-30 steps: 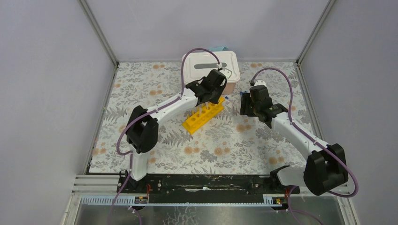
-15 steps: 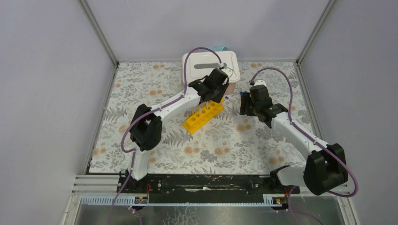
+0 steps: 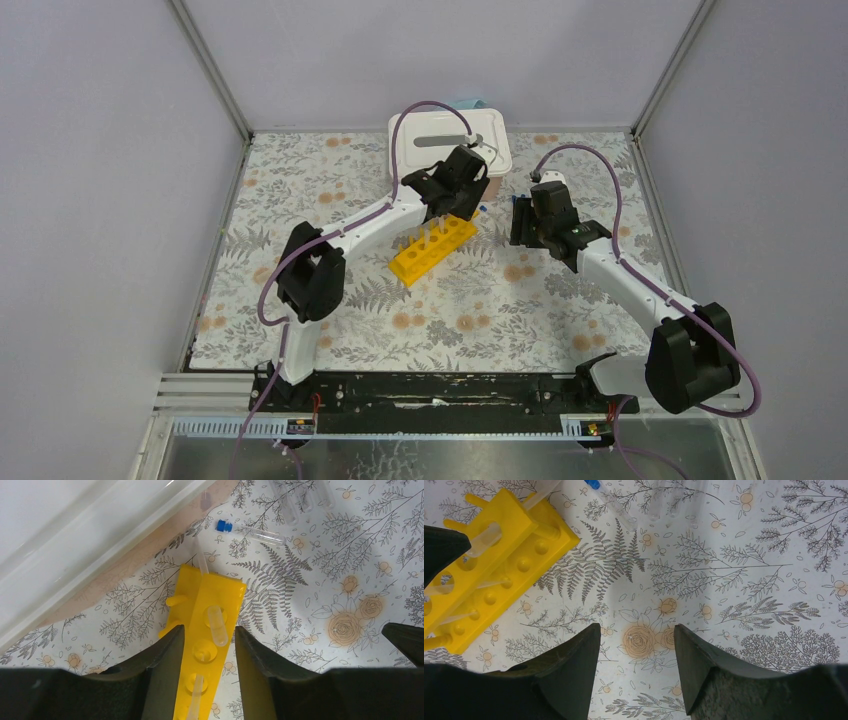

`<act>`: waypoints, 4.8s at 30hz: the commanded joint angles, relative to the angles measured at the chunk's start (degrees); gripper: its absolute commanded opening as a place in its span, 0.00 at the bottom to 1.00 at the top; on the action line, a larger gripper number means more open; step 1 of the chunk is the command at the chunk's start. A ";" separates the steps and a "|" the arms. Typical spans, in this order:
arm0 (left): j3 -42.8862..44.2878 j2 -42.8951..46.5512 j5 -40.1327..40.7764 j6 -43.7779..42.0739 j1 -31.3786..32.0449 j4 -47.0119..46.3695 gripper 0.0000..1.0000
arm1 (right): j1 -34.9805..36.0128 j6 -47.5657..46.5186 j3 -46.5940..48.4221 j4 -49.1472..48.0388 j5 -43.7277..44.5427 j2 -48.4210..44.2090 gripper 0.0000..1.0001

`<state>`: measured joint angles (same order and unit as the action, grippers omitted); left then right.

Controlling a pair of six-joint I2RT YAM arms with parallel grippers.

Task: Organize the chemistry lab equipment
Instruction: Insert the test tube into the slot of the test tube rack.

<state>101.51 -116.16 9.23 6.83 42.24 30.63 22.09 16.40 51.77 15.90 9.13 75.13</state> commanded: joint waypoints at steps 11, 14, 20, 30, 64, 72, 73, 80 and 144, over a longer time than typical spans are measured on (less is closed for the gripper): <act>0.01 -2.18 -2.05 0.82 -0.53 -0.58 0.49 | -0.31 0.89 0.97 -2.50 -1.12 1.24 0.63; -0.22 -2.28 -2.11 0.90 -0.54 -0.58 0.49 | -0.29 0.92 0.97 -2.72 -1.24 1.41 0.63; -0.57 -2.66 -2.04 0.99 -0.49 -0.57 0.49 | -0.28 0.98 1.05 -2.63 -1.17 1.60 0.63; -1.38 -2.89 -2.29 1.30 -0.50 -0.58 0.45 | -0.23 0.93 0.97 -2.72 -1.09 2.03 0.63; -0.13 -3.99 -1.54 0.90 -0.49 -0.94 0.29 | -0.27 1.12 1.52 -2.80 -1.06 3.09 0.63; -0.01 -3.78 -1.50 0.77 -0.50 -0.93 0.28 | -0.31 1.13 1.57 -2.82 -1.04 3.02 0.63; 0.01 -3.81 -1.40 0.73 -0.54 -0.95 0.28 | -0.29 1.09 1.58 -2.76 -1.06 3.00 0.63; 0.46 -3.68 -1.23 0.64 -0.55 -0.66 0.26 | -0.30 1.12 1.58 -2.72 -1.04 2.94 0.63; 13.02 -1.96 -0.39 -3.00 -0.70 14.85 0.19 | -0.28 1.07 4.31 -2.01 -3.90 3.66 0.63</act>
<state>112.07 -119.83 7.94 5.32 42.19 44.31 22.06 17.39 53.54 14.72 6.26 78.81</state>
